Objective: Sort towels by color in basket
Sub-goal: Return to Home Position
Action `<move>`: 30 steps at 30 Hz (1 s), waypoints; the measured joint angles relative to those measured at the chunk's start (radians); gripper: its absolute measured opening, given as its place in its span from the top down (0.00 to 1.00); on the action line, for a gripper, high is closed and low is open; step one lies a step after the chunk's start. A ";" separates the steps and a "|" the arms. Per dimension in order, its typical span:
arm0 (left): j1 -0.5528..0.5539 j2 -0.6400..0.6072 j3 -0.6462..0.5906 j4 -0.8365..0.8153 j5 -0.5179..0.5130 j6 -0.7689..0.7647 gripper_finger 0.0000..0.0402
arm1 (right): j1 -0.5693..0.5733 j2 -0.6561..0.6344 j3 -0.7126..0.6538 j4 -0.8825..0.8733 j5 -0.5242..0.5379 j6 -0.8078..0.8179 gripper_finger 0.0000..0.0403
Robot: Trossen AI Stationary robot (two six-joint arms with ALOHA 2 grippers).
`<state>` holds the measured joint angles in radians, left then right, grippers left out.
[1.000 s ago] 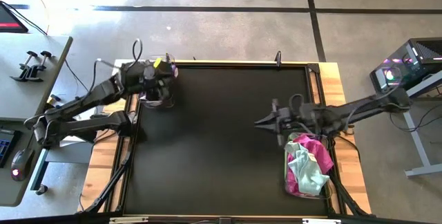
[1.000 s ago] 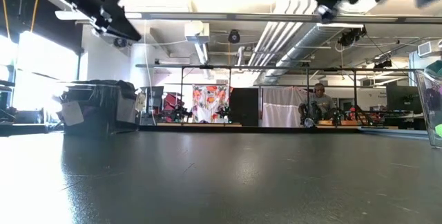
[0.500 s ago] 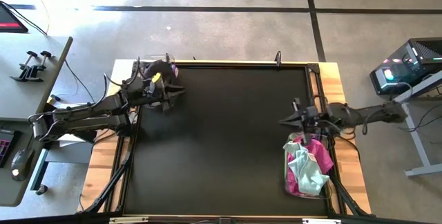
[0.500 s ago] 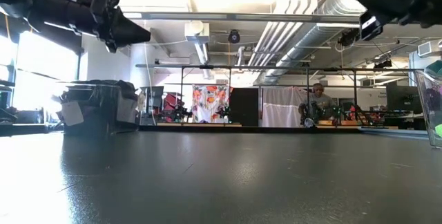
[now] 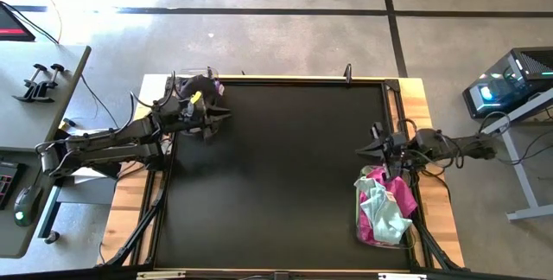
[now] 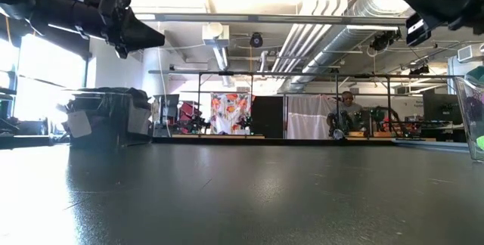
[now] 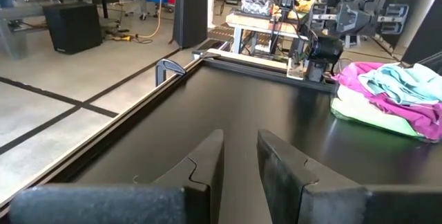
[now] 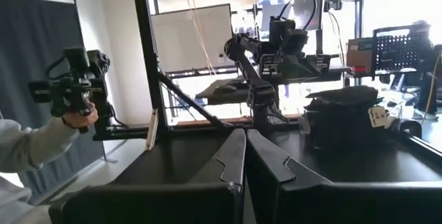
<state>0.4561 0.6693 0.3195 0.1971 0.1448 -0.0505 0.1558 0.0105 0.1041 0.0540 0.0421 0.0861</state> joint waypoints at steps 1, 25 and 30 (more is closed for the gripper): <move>0.000 0.000 0.000 -0.001 0.000 0.000 0.81 | 0.000 0.000 -0.022 0.032 0.000 0.000 1.00; -0.030 -0.023 -0.001 -0.049 0.061 0.047 0.81 | -0.225 -0.009 -0.094 -0.022 0.020 0.062 1.00; -0.126 -0.108 -0.018 -0.053 0.088 0.062 0.81 | -0.232 -0.004 -0.094 -0.034 -0.032 0.119 1.00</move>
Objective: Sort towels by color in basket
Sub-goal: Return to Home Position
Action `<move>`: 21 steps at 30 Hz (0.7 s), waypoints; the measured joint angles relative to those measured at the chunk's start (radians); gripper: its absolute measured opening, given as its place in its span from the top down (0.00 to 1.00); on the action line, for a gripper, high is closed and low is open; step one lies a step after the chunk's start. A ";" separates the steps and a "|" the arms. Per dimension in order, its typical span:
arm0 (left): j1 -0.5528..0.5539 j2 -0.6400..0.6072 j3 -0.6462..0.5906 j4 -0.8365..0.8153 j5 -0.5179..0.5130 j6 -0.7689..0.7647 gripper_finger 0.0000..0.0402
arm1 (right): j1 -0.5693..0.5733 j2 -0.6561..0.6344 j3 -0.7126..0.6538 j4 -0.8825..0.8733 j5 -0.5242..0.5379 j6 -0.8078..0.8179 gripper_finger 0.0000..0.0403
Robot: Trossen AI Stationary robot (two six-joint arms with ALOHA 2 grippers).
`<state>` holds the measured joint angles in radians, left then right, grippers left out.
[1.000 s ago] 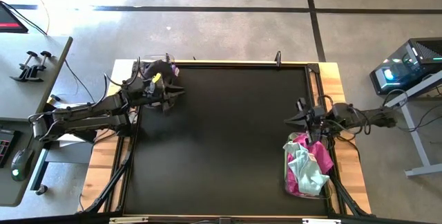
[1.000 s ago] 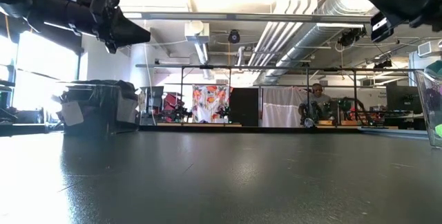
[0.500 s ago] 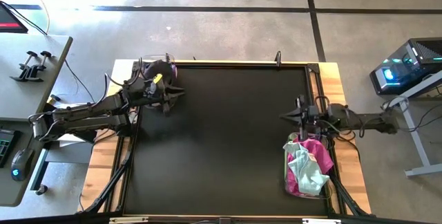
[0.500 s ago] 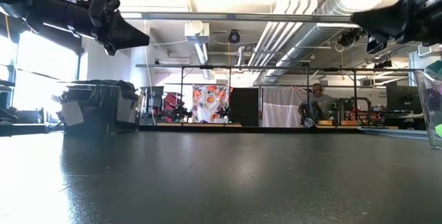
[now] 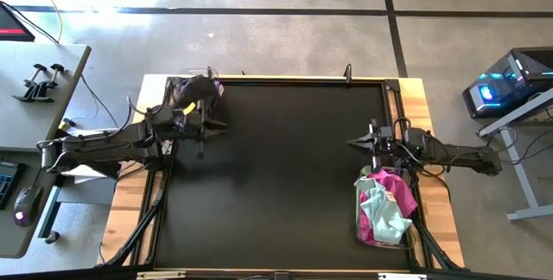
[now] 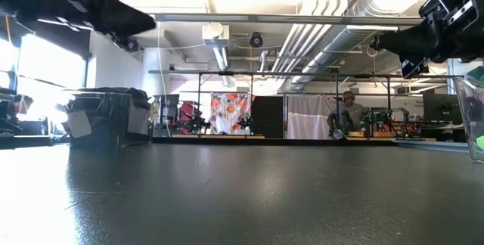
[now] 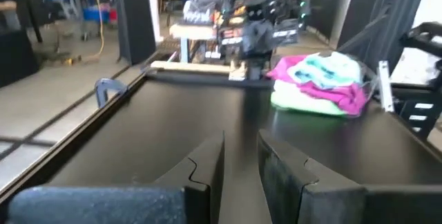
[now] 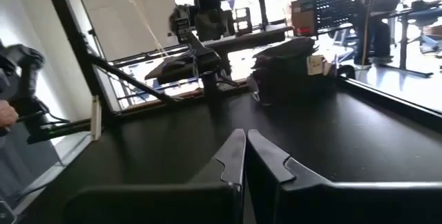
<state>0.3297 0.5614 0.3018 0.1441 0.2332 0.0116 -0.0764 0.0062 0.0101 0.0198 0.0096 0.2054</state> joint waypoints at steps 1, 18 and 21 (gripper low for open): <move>-0.023 -0.027 -0.014 0.005 -0.020 -0.002 0.82 | 0.000 -0.001 0.000 0.000 -0.002 0.000 1.00; -0.247 -0.392 -0.292 0.040 -0.201 -0.067 0.96 | 0.000 0.001 0.000 0.003 0.017 0.054 1.00; -0.263 -0.406 -0.291 -0.014 -0.215 -0.084 0.97 | 0.000 0.001 -0.001 0.003 0.017 0.058 1.00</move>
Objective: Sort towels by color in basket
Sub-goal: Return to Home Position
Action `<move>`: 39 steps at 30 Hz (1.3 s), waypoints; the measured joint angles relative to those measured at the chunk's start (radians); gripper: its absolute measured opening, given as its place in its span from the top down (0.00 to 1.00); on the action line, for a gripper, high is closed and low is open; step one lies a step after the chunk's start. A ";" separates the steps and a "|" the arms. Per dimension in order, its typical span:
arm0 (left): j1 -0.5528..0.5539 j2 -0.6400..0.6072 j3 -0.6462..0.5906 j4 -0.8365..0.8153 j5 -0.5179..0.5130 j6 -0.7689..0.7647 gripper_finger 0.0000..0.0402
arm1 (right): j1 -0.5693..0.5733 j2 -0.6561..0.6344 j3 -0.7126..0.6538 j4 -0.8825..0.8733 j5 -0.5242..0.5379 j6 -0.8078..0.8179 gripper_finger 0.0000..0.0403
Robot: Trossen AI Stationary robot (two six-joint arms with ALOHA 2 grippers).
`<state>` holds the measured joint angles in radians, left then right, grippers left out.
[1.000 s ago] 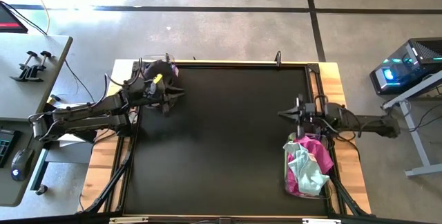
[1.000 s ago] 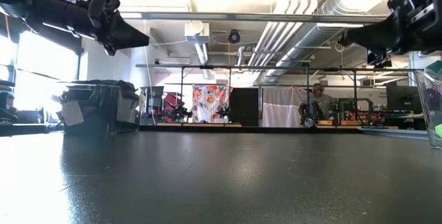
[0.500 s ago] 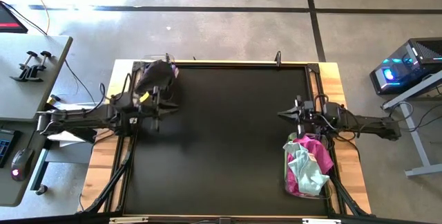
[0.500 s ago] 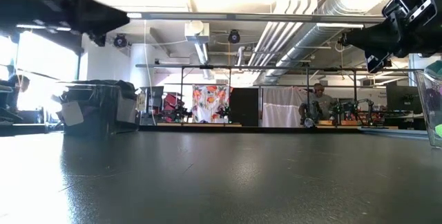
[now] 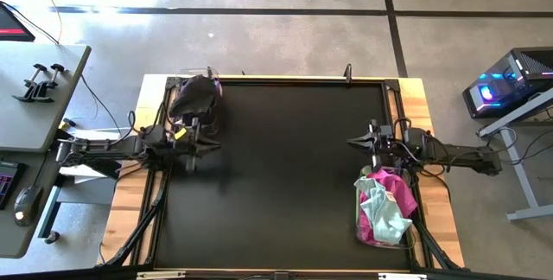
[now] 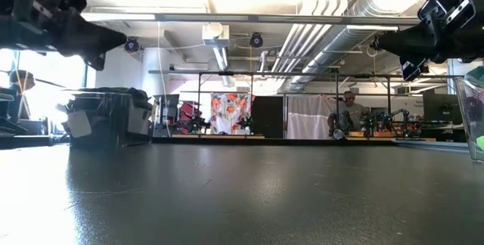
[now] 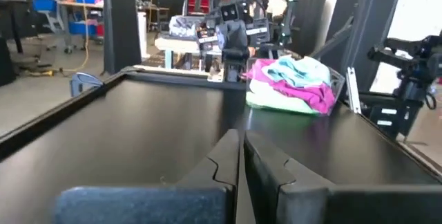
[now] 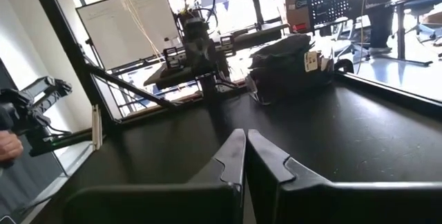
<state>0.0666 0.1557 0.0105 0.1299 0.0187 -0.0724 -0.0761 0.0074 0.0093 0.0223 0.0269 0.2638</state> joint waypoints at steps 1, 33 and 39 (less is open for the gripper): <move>-0.008 0.000 0.000 -0.001 -0.001 0.002 0.98 | 0.000 0.000 0.000 0.000 0.000 -0.001 1.00; -0.100 0.027 0.002 -0.118 -0.003 0.007 0.98 | 0.000 0.000 -0.001 -0.001 0.001 -0.002 1.00; -0.100 0.028 0.002 -0.118 -0.005 0.005 0.98 | 0.000 0.000 -0.001 -0.001 0.000 -0.002 1.00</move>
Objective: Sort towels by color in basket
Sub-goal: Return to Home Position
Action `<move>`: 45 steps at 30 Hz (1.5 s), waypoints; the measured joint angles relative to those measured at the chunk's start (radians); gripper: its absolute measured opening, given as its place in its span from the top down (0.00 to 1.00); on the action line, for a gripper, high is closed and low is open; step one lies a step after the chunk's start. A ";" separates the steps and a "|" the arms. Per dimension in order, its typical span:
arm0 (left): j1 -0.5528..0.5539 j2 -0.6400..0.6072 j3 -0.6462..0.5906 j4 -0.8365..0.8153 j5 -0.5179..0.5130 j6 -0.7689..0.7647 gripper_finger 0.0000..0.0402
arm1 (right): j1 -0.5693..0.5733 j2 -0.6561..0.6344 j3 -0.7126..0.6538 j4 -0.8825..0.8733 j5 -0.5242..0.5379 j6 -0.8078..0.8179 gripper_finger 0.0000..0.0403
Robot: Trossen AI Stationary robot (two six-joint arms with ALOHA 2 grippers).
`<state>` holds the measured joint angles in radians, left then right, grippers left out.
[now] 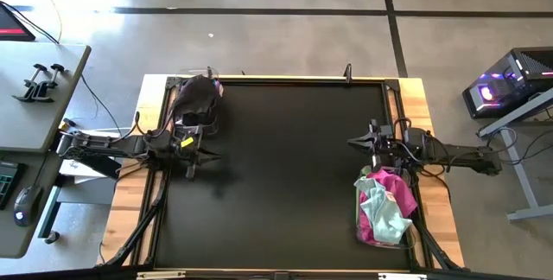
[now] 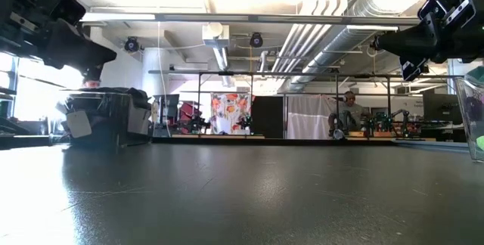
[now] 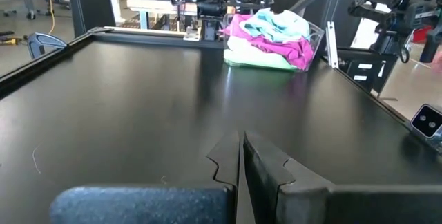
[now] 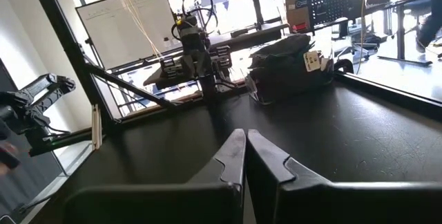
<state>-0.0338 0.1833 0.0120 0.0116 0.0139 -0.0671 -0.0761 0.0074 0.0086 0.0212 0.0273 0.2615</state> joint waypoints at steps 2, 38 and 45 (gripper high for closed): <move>0.000 0.000 0.000 0.001 0.000 0.000 0.98 | 0.000 0.000 0.000 0.000 0.000 0.000 1.00; -0.010 -0.180 0.000 0.018 0.000 -0.001 0.98 | 0.059 -0.006 0.000 0.000 -0.001 0.000 1.00; -0.010 -0.180 0.000 0.008 0.000 -0.001 0.98 | 0.059 -0.007 0.000 0.001 -0.001 0.000 1.00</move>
<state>-0.0437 0.0036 0.0124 0.0199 0.0135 -0.0681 -0.0170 0.0006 0.0086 0.0219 0.0261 0.2615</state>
